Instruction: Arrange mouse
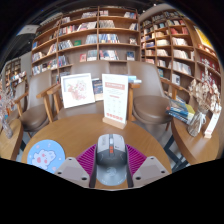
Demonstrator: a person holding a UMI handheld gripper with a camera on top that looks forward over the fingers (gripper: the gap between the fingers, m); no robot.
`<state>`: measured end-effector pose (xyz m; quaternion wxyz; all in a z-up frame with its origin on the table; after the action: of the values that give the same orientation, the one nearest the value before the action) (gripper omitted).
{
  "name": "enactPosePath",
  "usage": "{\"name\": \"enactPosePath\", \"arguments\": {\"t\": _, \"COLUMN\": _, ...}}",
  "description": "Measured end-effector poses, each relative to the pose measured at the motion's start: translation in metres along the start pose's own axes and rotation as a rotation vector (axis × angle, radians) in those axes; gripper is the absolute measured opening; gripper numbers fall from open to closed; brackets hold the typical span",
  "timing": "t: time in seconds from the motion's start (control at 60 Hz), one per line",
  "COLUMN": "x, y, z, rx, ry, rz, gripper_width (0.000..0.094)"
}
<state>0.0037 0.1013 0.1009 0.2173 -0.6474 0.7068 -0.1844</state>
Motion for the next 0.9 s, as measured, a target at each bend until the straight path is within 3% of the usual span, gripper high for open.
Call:
{"name": "enactPosePath", "arguments": {"t": 0.15, "x": 0.093, "y": -0.027, "z": -0.037, "rx": -0.031, "ry": 0.017, "rz": -0.164, "gripper_width": 0.0423}}
{"name": "enactPosePath", "arguments": {"t": 0.333, "x": 0.196, "y": -0.012, "z": -0.024, "rx": -0.001, "ry": -0.025, "rz": -0.224, "gripper_width": 0.0422}}
{"name": "enactPosePath", "arguments": {"t": 0.633, "x": 0.25, "y": 0.022, "z": 0.042, "rx": 0.089, "ry": -0.052, "rz": -0.169, "gripper_width": 0.0421}}
{"name": "enactPosePath", "arguments": {"t": 0.7, "x": 0.251, "y": 0.022, "z": 0.045, "rx": 0.067, "ry": -0.067, "rz": -0.149, "gripper_width": 0.0425}}
{"name": "enactPosePath", "arguments": {"t": 0.85, "x": 0.253, "y": 0.025, "z": 0.047, "rx": 0.053, "ry": -0.079, "rz": -0.128, "gripper_width": 0.0546}}
{"name": "enactPosePath", "arguments": {"t": 0.9, "x": 0.253, "y": 0.023, "z": 0.046, "rx": 0.056, "ry": -0.066, "rz": -0.12, "gripper_width": 0.0758}}
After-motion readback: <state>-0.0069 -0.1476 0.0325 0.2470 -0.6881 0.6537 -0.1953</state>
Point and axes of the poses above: the point between the fingertips, and its own axes, seen from behind it with the camera up: x to the left, z down, y forward, the way the camera looks, the point moved 7 cm from there along -y, backward, against the way the camera looks, and after that the axes turned 5 degrees about -y, right-handed, at the moved point
